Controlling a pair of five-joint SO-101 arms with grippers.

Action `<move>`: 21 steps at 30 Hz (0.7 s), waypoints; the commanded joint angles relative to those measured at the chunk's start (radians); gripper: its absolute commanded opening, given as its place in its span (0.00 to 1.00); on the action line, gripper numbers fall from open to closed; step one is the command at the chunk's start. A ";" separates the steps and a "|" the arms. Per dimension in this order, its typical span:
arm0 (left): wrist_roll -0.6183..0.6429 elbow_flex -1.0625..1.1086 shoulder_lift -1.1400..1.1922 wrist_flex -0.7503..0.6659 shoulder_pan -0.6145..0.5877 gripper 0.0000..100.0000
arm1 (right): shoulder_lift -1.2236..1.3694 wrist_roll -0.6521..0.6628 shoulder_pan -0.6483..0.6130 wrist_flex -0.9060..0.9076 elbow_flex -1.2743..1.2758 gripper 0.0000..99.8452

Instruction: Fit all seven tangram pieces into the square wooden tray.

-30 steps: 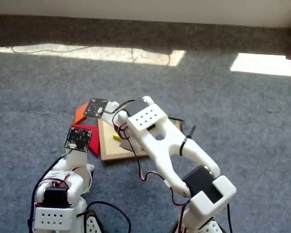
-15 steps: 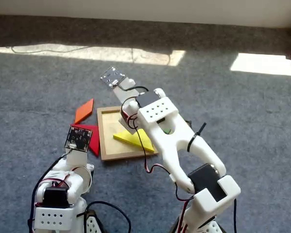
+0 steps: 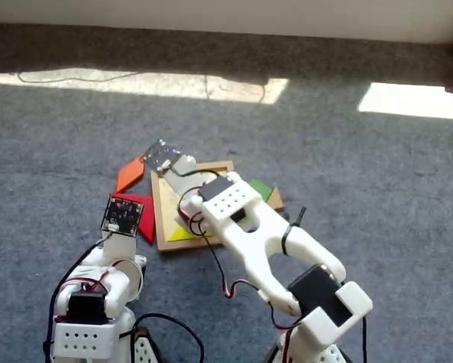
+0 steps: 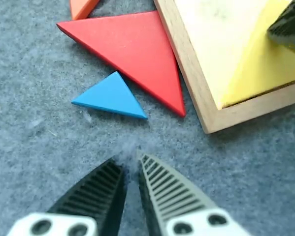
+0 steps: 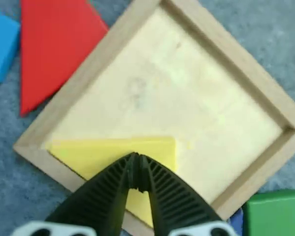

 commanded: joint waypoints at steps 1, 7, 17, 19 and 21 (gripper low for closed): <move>-0.008 0.019 -0.021 0.005 -0.005 0.01 | -0.031 0.089 -0.067 -0.008 0.036 0.00; -0.008 0.019 -0.021 0.005 -0.005 0.01 | -0.041 0.094 -0.031 -0.002 0.048 0.00; -0.008 0.019 -0.021 0.005 -0.005 0.01 | -0.222 0.066 0.033 0.005 0.054 0.00; -0.008 0.019 -0.021 0.005 -0.005 0.01 | -0.272 0.000 0.033 -0.004 0.056 0.00; -0.008 0.019 -0.021 0.005 -0.005 0.01 | -0.271 -0.057 0.028 -0.050 0.056 0.00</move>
